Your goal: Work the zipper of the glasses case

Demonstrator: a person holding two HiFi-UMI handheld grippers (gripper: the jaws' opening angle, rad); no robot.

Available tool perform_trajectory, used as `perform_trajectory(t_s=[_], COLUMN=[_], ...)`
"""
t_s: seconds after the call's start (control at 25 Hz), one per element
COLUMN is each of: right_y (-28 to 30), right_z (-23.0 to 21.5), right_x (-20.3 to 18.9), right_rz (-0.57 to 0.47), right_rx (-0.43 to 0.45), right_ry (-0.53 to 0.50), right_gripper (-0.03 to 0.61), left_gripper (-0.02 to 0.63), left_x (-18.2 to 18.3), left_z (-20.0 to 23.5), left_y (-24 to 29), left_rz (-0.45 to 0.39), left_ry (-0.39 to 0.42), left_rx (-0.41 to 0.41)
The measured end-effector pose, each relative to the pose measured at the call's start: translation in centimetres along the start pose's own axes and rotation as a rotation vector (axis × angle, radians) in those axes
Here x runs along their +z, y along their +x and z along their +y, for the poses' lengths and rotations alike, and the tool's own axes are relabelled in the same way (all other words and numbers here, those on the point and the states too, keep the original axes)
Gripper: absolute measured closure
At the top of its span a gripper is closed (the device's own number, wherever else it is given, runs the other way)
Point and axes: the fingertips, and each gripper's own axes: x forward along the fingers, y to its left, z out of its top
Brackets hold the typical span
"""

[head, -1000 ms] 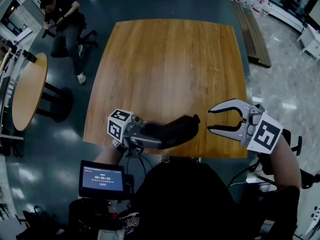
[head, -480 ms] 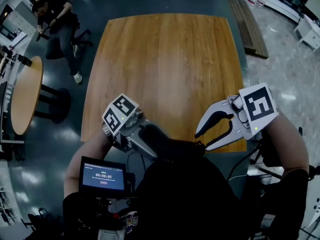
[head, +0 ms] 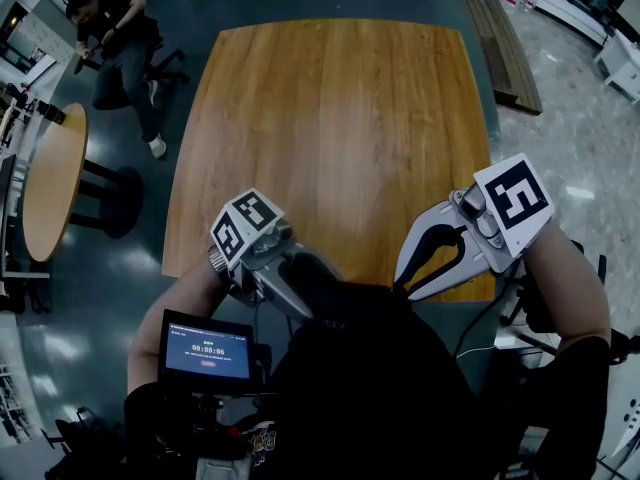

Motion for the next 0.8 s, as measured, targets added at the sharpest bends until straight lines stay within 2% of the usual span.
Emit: perform_trajectory(t_s=[0.12, 0.24, 0.36, 0.56, 0.68, 0.8], right_y=[-1.0, -2.5, -2.5, -3.6, -2.6, -2.2], right_z=[-0.2, -1.5, -1.6, -2.4, -2.6, -2.5], right_x=[-0.3, -1.6, -1.1, -0.9, -1.3, -1.5], right_rz=[-0.054, -0.096, -0.135, -0.165, -0.133, -0.129], right_rx=[-0.077, -0.165, -0.181, -0.253, -0.244, -0.227], right_ry=[0.000, -0.006, 0.004, -0.052, -0.058, -0.057], right_gripper=[0.534, 0.571, 0.571, 0.571, 0.571, 0.571], left_gripper=[0.347, 0.344, 0.345, 0.339, 0.307, 0.337], left_x=[-0.3, -0.2, -0.3, 0.5, 1.5, 2.6], left_z=[0.5, 1.1, 1.5, 1.5, 1.5, 1.7], left_y=[0.9, 1.9, 3.4, 4.6, 5.1, 6.3], left_rz=[-0.077, -0.145, -0.115, -0.096, -0.088, -0.058], left_ry=[0.001, -0.007, 0.006, 0.019, 0.043, 0.099], left_rx=[-0.023, -0.050, -0.069, -0.096, -0.107, -0.083])
